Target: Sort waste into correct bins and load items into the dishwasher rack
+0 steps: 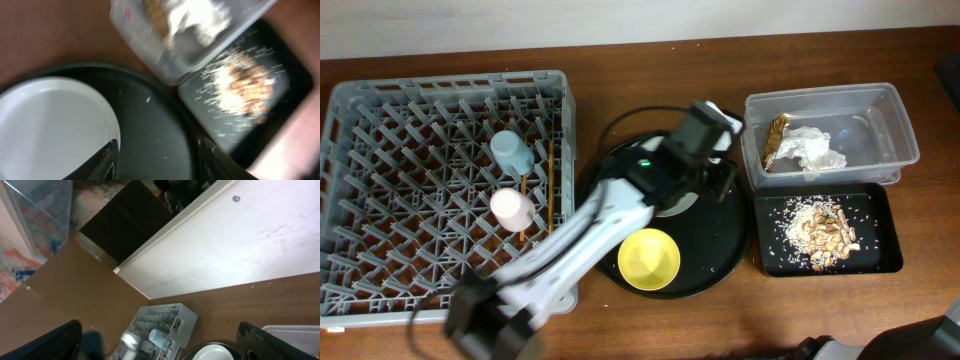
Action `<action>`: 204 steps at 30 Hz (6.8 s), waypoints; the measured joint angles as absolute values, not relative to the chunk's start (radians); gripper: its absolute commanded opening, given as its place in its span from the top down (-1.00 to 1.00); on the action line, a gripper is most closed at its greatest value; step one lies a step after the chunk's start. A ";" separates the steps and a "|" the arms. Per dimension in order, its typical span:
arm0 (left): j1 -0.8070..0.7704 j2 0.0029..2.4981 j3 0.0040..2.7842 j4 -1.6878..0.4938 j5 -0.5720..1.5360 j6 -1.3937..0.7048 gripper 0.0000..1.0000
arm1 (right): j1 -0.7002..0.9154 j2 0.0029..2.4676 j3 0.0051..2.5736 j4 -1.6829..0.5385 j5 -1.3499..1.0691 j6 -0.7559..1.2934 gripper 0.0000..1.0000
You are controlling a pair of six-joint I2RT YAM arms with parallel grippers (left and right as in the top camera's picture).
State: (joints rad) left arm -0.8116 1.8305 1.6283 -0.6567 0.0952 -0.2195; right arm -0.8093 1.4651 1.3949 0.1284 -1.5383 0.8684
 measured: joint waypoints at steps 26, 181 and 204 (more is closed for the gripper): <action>-0.807 1.916 1.980 -0.985 -0.285 -0.232 0.99 | -0.809 1.465 1.395 0.128 -1.539 0.869 -0.97; -0.194 1.680 1.539 -0.785 -0.139 -0.268 -0.99 | -0.701 1.465 1.398 0.127 -1.541 0.883 -0.97; -0.194 1.681 1.535 -0.785 -0.147 -0.261 -0.99 | 0.098 0.243 0.394 0.189 0.195 0.608 -0.97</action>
